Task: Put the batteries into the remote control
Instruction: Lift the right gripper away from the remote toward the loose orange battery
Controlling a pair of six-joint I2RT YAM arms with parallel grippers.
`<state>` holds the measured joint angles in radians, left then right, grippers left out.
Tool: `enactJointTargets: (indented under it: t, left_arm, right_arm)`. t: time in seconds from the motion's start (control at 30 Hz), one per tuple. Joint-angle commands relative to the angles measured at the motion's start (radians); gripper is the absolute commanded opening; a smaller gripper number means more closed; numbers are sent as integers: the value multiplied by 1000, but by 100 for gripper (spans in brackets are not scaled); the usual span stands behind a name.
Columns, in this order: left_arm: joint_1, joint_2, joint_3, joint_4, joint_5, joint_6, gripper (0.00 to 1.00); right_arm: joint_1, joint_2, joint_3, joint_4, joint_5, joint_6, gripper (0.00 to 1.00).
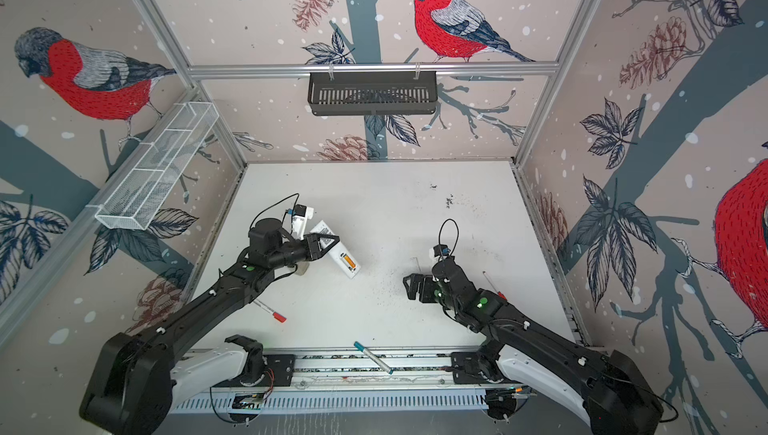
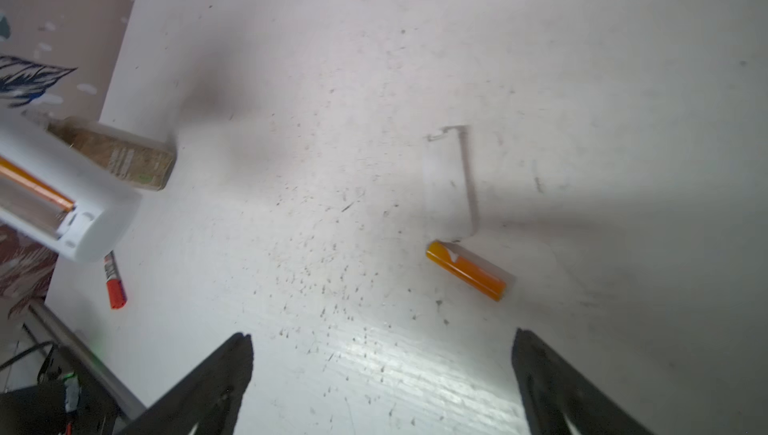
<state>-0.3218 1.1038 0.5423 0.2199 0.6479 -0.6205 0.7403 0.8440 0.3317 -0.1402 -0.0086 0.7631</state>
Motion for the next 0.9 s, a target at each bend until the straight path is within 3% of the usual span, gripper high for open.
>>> enactJointTargets:
  t: [0.0,0.4,0.6,0.87]
  left_arm:
    - [3,-13,-4,18,8,10,0]
    - [4,-18,-7,20,10,11,0]
    - [3,-27,-4,4,5,18,0]
    - [4,-23,-6,7,2,21,0]
  right_arm:
    - [-30,2,-12,-22,5,47,100]
    - [-120,102,-34,103,-146,1,100]
    - [-125,264,68,15,-103,-108,98]
    - [-116,394,120,46,-137,-179,97]
